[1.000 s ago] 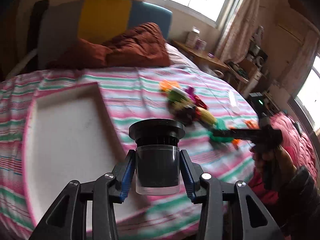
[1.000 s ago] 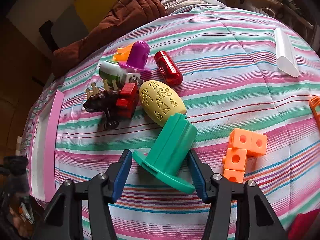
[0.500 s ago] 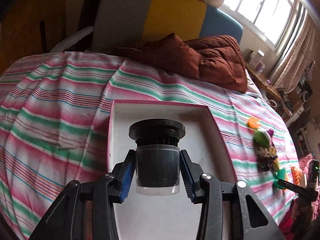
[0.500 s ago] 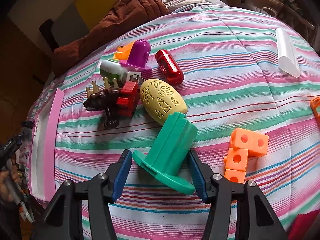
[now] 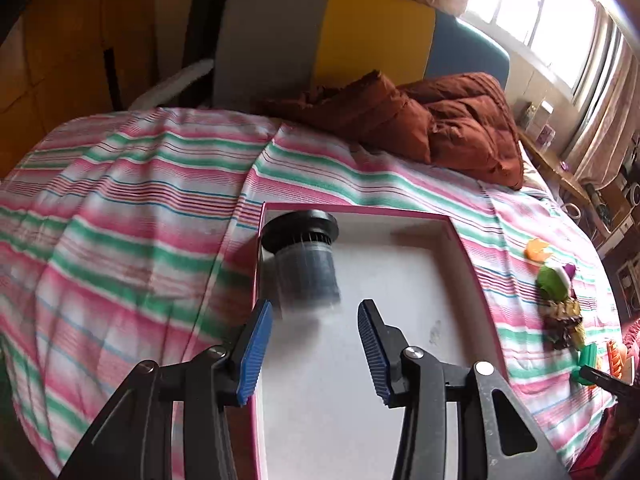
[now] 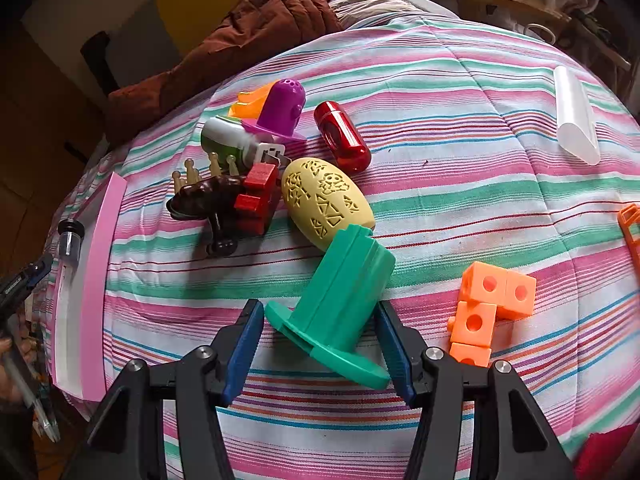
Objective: Organize rigid objects
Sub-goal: 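Close the right tool on the green stand while the left tool releases the cup on the tray, then carry the green stand to the tray beside the cup and open the right tool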
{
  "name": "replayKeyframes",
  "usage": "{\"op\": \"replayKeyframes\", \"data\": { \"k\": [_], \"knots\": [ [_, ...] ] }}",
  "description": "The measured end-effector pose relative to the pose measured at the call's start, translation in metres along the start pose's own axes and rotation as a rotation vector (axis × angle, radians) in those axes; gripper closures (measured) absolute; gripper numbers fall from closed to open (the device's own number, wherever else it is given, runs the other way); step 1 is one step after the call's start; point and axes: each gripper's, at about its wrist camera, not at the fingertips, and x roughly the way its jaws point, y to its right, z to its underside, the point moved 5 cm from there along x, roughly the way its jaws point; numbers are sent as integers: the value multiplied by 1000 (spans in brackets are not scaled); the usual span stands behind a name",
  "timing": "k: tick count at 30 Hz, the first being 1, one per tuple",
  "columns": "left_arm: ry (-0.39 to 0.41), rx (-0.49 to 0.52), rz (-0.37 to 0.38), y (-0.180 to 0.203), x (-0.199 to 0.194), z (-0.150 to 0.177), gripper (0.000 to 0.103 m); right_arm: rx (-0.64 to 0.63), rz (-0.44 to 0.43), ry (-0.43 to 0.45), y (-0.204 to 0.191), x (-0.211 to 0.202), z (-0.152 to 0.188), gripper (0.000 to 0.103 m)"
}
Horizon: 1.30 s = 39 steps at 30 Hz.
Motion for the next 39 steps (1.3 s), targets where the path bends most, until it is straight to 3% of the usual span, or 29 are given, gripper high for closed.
{"op": "replayKeyframes", "data": {
  "k": [5,12,14,16,39],
  "knots": [
    [51,39,-4,22,-41,29,58,2,5,2,-1,3,-2,45],
    [58,97,6,55,-70,63,58,-27,29,9,-7,3,-1,45],
    [59,107,10,62,-76,70,58,-32,19,4,-7,3,0,50],
    [71,114,7,65,-83,74,58,-43,41,-4,-6,5,3,57],
    [96,157,-39,67,-102,91,58,-133,133,11,-14,2,9,64]
  ]
}}
